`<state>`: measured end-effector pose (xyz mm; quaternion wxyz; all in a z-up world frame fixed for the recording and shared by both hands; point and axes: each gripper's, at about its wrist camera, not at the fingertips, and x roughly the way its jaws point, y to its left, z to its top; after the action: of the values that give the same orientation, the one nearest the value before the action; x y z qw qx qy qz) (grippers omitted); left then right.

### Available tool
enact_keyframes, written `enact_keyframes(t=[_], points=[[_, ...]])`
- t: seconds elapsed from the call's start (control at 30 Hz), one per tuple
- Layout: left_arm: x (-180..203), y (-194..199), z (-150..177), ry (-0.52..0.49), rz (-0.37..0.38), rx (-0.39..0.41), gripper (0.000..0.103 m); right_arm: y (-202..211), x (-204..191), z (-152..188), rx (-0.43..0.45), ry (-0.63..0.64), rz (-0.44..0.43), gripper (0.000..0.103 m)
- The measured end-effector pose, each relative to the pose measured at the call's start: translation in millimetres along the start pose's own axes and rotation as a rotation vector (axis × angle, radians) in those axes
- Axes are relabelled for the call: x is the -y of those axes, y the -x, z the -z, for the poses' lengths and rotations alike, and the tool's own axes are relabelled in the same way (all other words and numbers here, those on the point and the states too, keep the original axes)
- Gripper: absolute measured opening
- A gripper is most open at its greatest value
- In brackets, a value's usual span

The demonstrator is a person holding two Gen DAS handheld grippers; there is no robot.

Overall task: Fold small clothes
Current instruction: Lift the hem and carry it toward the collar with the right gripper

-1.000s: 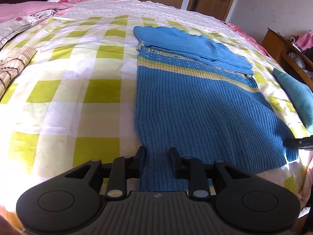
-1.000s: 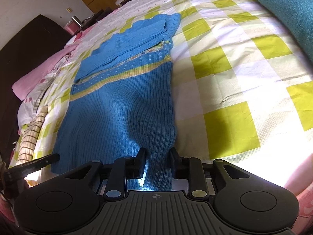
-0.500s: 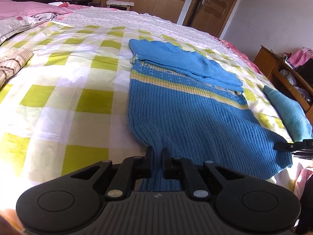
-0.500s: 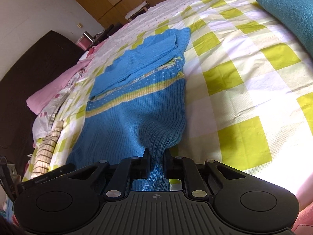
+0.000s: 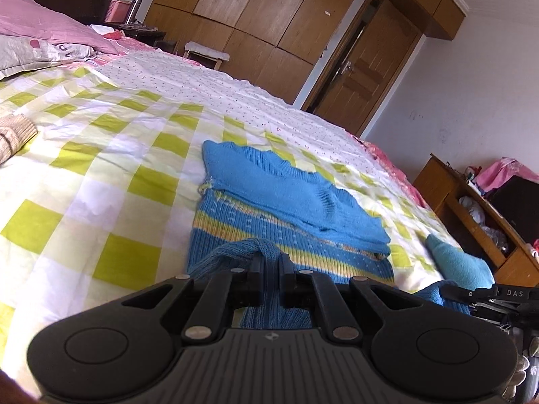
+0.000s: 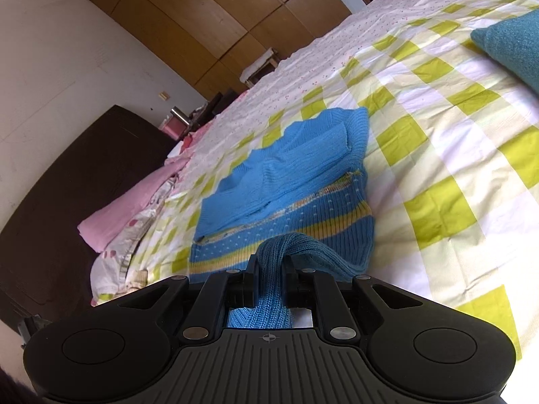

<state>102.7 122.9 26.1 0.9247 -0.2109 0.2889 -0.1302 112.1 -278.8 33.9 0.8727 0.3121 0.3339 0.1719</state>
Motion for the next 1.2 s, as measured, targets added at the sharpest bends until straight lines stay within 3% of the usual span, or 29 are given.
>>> enact_keyframes(t=[0.57,0.83,1.0,1.1,1.2], points=[[-8.8,-50.7,-48.1,0.079,0.049,0.101,0.014,-52.9,8.1,-51.3,0.072,-0.039,-0.026,0.013],[-7.1,-80.2,-65.8,0.084,0.088,0.122,0.007,-74.2,13.6,-76.4,0.100,-0.046,-0.035,0.013],[-4.4,-84.2,-67.6,0.006,0.094,0.091,0.007,-84.2,17.5,-79.0,0.088,-0.052,-0.036,0.013],[5.7,-81.6,-59.4,-0.152,0.050,0.052,0.009,-87.2,22.2,-74.0,0.065,-0.053,-0.026,0.013],[10.8,-92.4,-53.9,-0.236,0.053,-0.041,0.015,-90.7,26.7,-71.2,0.049,-0.064,-0.011,0.013]])
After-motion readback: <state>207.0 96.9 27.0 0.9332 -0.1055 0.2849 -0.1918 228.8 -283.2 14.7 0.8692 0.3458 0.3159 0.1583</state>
